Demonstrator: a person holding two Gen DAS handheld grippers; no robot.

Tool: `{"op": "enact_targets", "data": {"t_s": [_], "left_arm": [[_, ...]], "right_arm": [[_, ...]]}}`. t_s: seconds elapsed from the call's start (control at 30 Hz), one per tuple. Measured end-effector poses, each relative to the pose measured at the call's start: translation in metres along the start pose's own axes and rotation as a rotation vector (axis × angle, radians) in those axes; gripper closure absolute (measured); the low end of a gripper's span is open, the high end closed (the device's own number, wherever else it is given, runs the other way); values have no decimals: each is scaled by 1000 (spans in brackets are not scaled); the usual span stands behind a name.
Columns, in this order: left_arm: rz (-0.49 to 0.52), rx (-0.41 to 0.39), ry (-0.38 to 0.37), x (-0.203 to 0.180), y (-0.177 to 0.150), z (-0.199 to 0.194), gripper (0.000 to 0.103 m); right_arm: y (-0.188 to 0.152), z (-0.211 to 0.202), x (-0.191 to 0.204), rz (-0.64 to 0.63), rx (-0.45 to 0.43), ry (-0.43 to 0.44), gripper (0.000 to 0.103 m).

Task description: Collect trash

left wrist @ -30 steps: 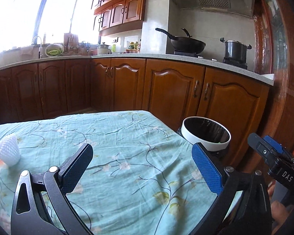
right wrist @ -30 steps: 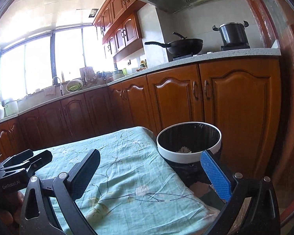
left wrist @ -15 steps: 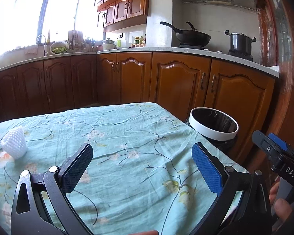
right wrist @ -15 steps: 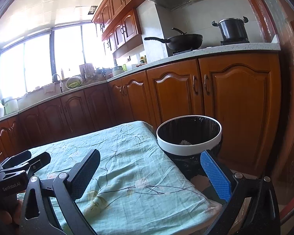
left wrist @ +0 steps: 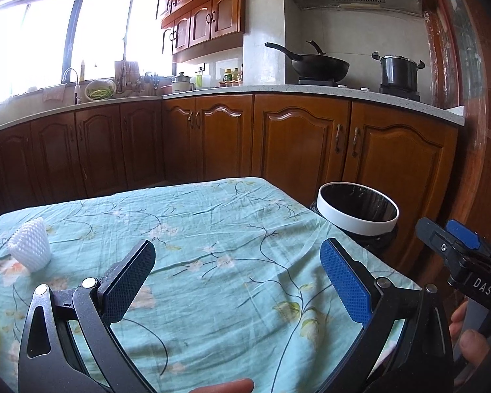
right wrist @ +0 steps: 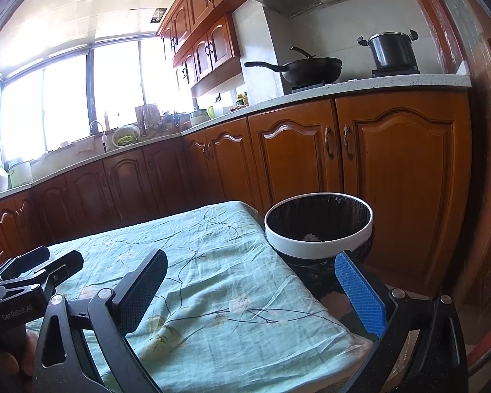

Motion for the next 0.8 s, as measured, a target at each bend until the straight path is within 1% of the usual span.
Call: {"op": "enact_targets", "data": {"t_s": [0.47,0.8], "left_arm": [[-14,6,13,3,-1,0,0],[-13,4,13,3,-1,0,0]], "right_arm": [[1,0,1,0,0,26,0],[1,0,1,2,1,29,0]]}}
Point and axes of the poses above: each gripper's, at about its wrist camera, not at the fingertips, and z roughly the way its jaws point, x to its left, y to its top, the point moved 4 cm from there along z, roughly the way its jaws point, and after that the axes turned 6 degrees about x, right-handed, at the moved point
